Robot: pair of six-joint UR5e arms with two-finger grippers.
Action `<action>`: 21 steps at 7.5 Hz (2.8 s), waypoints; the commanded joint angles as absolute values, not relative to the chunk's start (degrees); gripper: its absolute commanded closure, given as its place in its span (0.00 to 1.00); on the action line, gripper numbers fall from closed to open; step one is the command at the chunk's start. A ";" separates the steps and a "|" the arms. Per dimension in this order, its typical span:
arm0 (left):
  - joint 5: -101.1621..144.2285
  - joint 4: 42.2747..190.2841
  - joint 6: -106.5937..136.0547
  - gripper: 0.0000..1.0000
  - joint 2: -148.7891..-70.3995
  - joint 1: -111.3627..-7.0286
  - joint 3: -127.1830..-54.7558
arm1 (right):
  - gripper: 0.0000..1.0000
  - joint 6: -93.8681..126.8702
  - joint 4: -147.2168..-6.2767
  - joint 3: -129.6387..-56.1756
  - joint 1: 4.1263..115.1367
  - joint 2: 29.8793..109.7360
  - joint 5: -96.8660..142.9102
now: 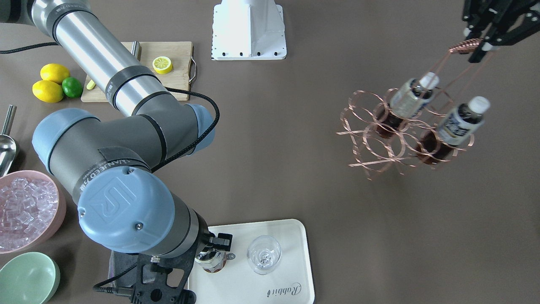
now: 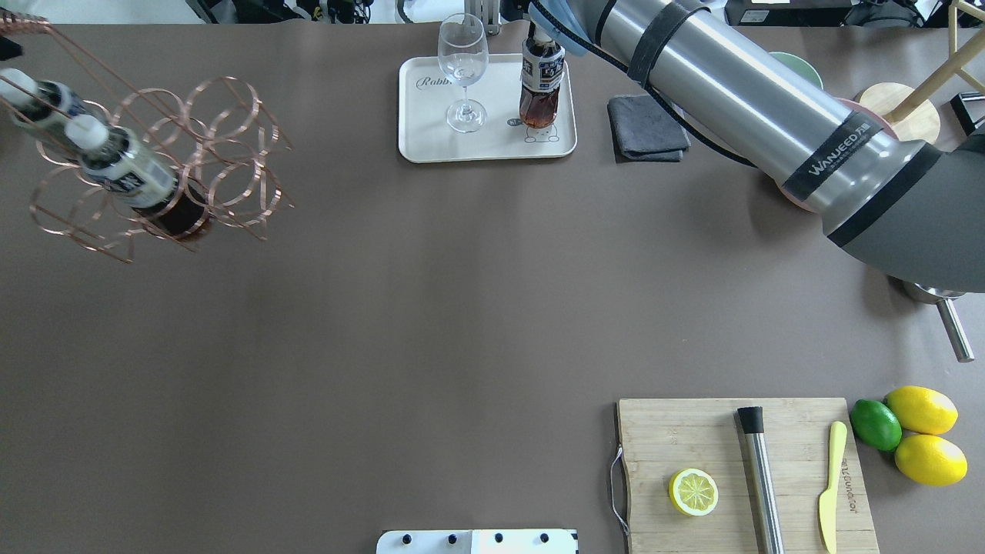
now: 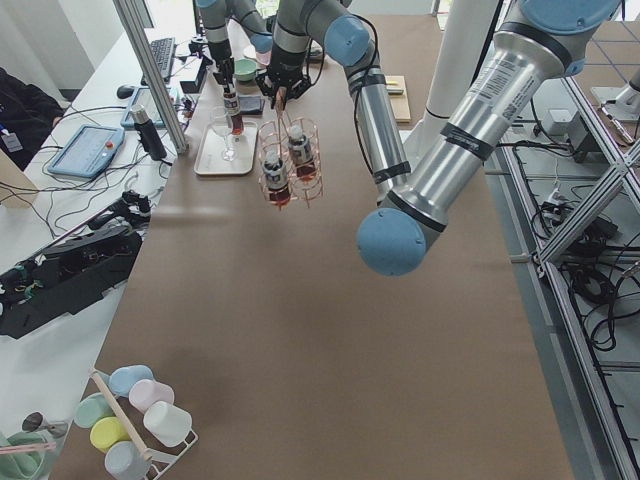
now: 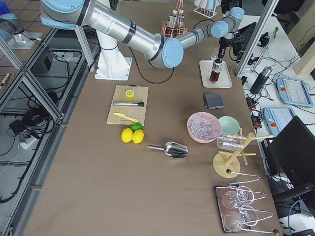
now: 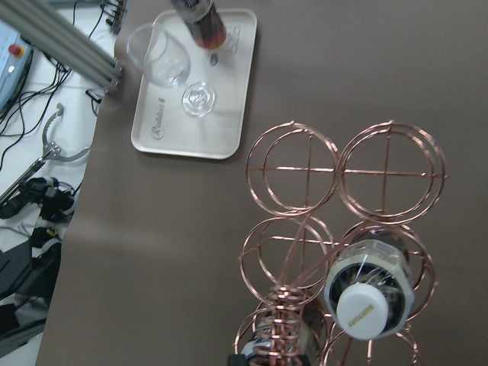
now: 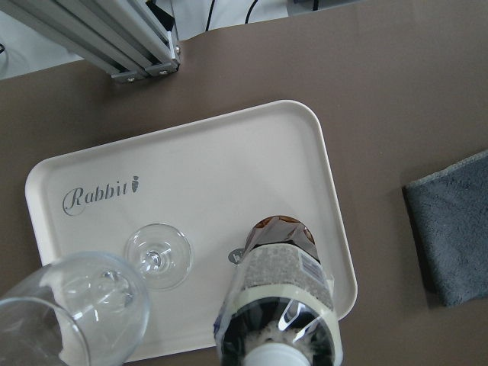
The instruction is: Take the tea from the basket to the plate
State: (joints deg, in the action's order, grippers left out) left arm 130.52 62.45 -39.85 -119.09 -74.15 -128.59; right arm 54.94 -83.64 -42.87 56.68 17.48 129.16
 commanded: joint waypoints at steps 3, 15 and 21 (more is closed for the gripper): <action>134.30 69.50 -63.25 1.00 -107.42 -90.60 -115.78 | 0.03 54.76 -81.56 -41.22 55.90 17.31 128.06; 129.11 91.03 -66.36 1.00 -121.62 -89.92 -82.13 | 0.00 17.39 -120.41 -115.66 70.98 74.64 129.73; 123.57 100.79 -58.89 1.00 -125.60 -85.34 -72.96 | 0.00 -13.25 -109.72 -97.42 89.38 88.87 130.61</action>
State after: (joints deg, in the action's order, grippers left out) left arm 123.90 98.25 -59.42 -125.59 -85.94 -74.79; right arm -8.87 -113.07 -104.02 86.37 89.56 130.22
